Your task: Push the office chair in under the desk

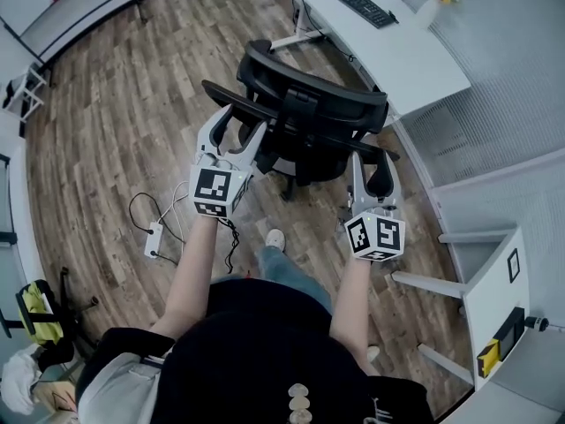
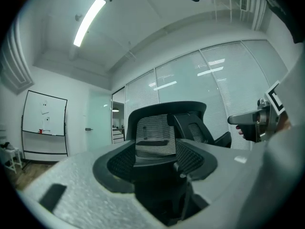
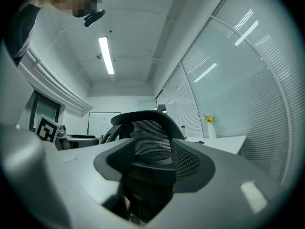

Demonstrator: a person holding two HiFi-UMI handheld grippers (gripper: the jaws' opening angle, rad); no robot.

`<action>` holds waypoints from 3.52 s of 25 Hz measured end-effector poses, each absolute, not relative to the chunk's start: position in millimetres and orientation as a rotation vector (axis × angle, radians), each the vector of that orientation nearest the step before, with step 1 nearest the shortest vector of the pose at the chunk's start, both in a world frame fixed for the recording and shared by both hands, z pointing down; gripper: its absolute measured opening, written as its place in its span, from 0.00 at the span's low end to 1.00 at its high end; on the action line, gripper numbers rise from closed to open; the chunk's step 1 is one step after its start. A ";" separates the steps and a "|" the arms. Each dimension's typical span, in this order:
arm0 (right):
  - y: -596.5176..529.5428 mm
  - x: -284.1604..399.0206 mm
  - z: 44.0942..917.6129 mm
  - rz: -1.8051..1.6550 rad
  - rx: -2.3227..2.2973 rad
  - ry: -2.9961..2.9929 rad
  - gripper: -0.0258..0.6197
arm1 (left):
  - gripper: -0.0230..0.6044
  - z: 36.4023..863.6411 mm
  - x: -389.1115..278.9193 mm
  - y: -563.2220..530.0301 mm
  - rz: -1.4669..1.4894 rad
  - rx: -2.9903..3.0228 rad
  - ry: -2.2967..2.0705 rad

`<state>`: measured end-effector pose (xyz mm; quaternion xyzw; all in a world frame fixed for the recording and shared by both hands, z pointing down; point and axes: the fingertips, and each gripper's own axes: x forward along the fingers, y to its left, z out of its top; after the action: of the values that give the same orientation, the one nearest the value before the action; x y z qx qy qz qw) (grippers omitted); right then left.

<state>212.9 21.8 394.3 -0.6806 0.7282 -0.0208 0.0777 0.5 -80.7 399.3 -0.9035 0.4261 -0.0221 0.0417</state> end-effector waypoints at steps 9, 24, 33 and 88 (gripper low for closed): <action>-15.8 233.2 391.5 -0.075 -2.007 2.208 0.40 | 0.45 402.0 19.7 -117.5 -0.090 -2.748 1.319; -28.1 230.7 387.2 -0.060 -2.032 2.368 0.38 | 0.45 397.5 28.0 -132.2 -0.242 -2.829 1.079; -18.4 202.3 406.8 0.065 -1.824 3.097 0.38 | 0.51 408.8 32.7 -115.7 -0.667 -2.658 0.575; -130.1 204.0 525.9 0.578 -1.521 4.162 0.20 | 0.26 510.5 58.6 -229.1 -1.438 -1.867 -0.095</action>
<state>204.0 -130.1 525.9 -0.2682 0.7338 0.1019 -0.6158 58.6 -229.1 510.5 -0.7318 -0.0372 -0.5634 0.3817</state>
